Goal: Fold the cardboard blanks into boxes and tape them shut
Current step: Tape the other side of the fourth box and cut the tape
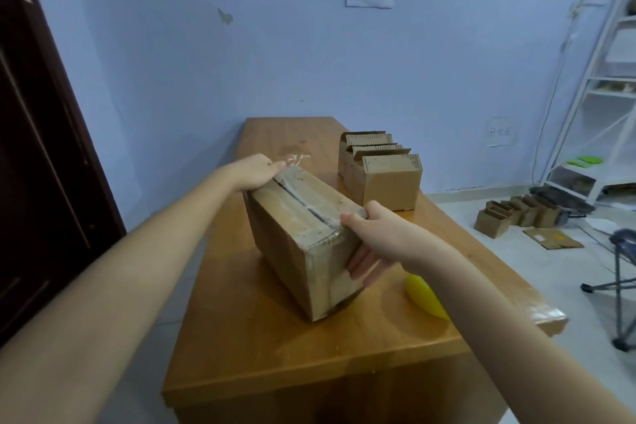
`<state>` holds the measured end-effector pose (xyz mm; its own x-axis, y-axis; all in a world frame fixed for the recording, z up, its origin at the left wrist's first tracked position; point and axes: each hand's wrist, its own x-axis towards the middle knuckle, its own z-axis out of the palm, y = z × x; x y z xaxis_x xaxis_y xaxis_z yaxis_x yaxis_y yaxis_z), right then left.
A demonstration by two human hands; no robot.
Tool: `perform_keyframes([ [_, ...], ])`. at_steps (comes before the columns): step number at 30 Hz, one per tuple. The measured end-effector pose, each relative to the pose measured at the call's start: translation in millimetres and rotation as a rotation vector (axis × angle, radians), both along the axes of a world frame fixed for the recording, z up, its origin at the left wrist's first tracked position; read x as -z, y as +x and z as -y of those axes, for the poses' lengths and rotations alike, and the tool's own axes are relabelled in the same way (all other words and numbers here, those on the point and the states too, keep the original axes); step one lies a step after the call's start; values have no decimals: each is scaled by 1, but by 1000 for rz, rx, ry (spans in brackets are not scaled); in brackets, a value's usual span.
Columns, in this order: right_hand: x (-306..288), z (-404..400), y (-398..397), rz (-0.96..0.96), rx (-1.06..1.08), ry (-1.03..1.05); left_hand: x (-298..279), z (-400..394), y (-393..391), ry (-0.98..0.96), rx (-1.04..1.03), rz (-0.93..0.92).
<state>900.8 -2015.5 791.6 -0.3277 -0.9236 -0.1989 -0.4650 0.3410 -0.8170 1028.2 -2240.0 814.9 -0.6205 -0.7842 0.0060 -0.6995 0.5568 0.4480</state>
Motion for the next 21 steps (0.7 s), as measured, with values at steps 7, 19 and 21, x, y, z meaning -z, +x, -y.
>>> perform_keyframes([
  [7, -45, 14, -3, -3, -44, 20, -52, -21, 37, 115, -190, -190],
  [19, -57, 56, -36, 158, 208, -164, -64, -40, 48, 287, -233, -371],
  [21, -56, 59, -43, 191, 202, -193, -70, -39, 52, 306, -204, -355],
])
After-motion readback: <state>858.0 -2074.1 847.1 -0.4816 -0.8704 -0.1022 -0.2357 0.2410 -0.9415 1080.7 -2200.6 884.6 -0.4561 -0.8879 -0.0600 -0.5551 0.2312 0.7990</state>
